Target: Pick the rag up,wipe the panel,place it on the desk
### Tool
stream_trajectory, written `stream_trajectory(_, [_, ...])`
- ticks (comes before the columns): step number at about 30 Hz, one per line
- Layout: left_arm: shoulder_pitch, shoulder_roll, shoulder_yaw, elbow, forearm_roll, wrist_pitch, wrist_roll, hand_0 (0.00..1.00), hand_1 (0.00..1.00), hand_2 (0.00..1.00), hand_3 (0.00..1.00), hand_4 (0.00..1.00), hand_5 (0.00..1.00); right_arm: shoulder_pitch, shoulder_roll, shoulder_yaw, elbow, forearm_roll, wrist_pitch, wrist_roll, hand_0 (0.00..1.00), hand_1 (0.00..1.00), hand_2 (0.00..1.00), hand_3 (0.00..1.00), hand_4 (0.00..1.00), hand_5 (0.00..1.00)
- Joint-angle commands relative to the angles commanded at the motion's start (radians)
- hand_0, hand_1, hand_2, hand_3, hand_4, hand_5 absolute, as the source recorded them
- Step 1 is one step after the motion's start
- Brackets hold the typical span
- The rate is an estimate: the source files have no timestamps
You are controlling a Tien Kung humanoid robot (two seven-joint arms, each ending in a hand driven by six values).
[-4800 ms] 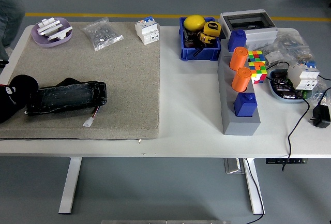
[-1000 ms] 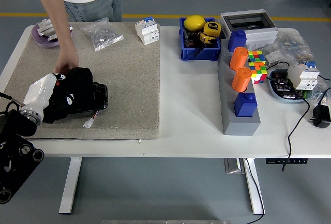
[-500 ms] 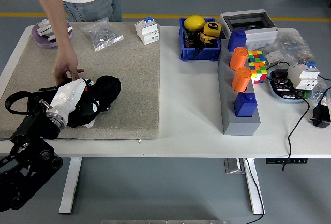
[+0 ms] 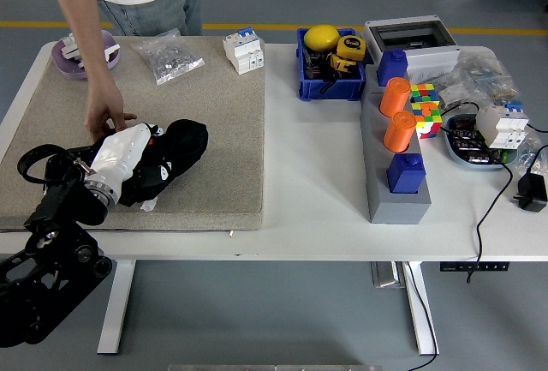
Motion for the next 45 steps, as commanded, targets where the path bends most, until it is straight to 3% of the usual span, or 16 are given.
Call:
stream_trajectory(6, [0.019,0.006,-0.038,0.009,0.021,0.005,0.015,0.249,0.145,0.51,0.455,0.096,0.002,0.001,0.0,0.006,0.001,-0.004,-0.002,0.001,0.787,0.707,0.714,0.685,0.998,0.732])
stream_trajectory(24, [0.099,0.065,-0.191,0.037,0.081,0.01,0.06,0.249,0.146,0.506,0.454,0.092,0.002,0.0,-0.001,0.017,0.0,-0.008,-0.002,0.0,0.788,0.707,0.714,0.684,0.998,0.733])
stream_trajectory(45, [0.166,0.112,-0.333,0.087,0.098,0.022,0.058,0.248,0.149,0.503,0.455,0.096,0.002,-0.002,-0.001,0.029,-0.001,-0.011,-0.003,0.0,0.787,0.706,0.713,0.686,0.998,0.733])
